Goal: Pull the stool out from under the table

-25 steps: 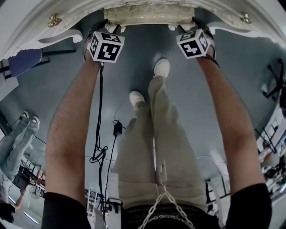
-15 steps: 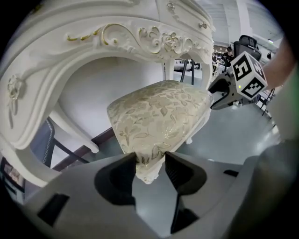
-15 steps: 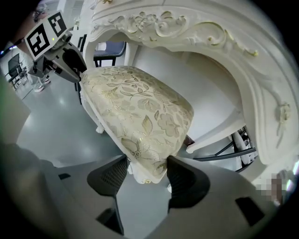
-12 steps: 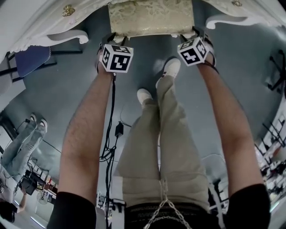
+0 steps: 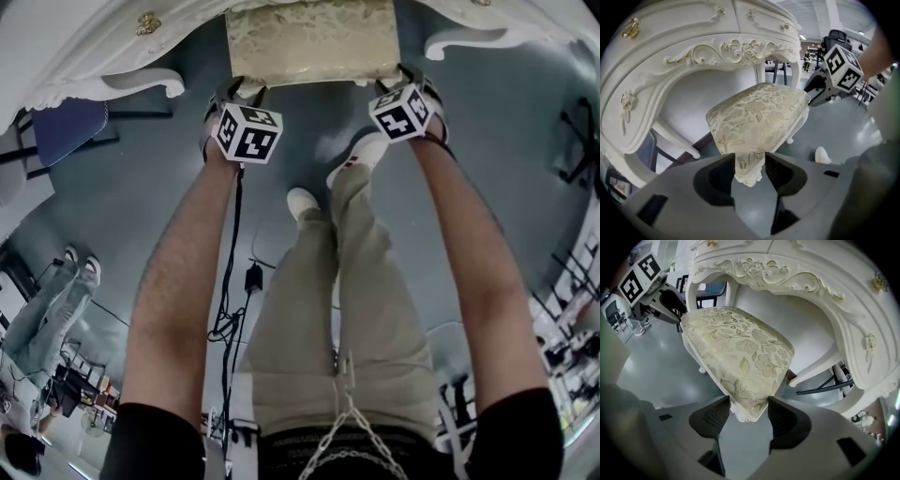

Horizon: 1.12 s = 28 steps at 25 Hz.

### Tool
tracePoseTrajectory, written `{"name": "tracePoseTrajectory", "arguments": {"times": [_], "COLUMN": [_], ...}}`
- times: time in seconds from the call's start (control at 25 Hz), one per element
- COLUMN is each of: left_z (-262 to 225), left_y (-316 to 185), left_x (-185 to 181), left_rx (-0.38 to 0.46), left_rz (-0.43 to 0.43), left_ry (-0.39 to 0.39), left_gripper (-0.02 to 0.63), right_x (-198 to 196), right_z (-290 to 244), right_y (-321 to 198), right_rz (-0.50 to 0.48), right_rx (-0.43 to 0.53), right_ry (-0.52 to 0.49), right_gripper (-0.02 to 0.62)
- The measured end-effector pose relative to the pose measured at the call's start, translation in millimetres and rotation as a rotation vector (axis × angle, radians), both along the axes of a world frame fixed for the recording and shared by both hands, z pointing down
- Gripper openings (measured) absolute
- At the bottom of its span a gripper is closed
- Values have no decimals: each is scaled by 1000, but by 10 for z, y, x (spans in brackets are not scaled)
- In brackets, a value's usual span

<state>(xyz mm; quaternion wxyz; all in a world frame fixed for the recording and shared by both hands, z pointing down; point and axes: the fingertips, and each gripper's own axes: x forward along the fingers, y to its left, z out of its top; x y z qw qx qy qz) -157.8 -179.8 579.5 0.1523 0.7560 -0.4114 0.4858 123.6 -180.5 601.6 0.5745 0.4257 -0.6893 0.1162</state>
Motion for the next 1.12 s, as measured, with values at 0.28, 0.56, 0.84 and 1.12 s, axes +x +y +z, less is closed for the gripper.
{"name": "tracePoseTrajectory", "arguments": {"times": [0.28,0.56,0.84,1.12], "left_z": [75,67,41,86], "left_y": [-170,-132,-42,389], "left_x": [-36,14,85,137], "left_rx": [-28,-91,-89,-124], "left_rz": [43,51,31,-12], "left_ry": [33,86,83,113], "left_gripper": [272,261,247,244], "right_x": [-42,-59,25,61], "right_z": [8,14,-43,-105], "right_y": [-58,-40,-42,83], "right_rz": [-43,-46,-47,-90], "right_rx": [-41,-60,-41,-31], "right_ry": [8,35,-2,47], "right_gripper": [318,318,310,257]}}
